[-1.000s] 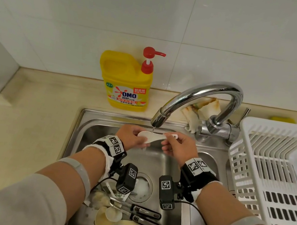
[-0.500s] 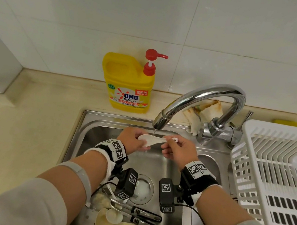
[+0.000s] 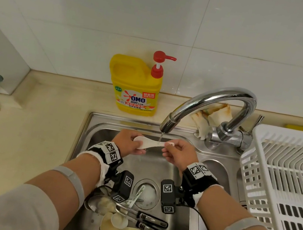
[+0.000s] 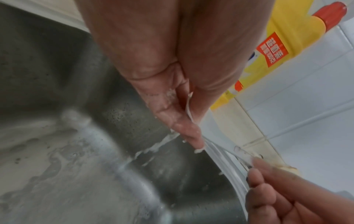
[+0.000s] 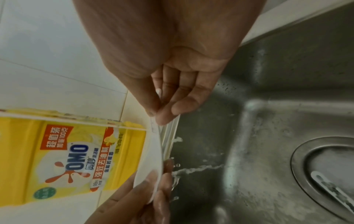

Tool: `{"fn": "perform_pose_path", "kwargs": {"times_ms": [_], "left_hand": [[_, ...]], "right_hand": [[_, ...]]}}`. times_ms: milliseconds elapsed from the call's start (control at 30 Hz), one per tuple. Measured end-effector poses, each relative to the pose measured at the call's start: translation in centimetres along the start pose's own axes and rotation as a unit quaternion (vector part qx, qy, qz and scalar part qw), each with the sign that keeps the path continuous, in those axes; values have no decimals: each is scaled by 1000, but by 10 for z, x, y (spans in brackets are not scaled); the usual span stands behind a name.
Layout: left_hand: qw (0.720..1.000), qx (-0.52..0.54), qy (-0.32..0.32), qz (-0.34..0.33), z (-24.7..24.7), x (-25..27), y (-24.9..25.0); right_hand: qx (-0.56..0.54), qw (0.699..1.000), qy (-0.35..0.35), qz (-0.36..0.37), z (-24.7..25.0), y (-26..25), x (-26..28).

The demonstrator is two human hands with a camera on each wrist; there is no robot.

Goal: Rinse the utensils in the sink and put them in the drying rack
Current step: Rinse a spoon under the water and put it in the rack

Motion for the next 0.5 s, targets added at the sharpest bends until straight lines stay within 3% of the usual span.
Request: {"fn": "perform_pose_path", "kwargs": {"times_ms": [200,367,500], "left_hand": [[999,26,40,13,28,10,-7],[996,41,73,23,45,9,-17],[997,40,59,18,42,11,-15]], "right_hand": [[67,997,-24,25,-24,-9,-1],[-56,995,-73,-29,-46,-3,-1],[-30,998,-54,-28,-45,-3,-1]]}}
Point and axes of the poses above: each hand's wrist, its own x-axis away from the middle knuckle, its own z-axis out of the back of the hand, y = z × x, the point moved 10 cm from there along -x, towards the middle knuckle, and after that the axes turned 11 degrees about z, right-handed, at the moved point
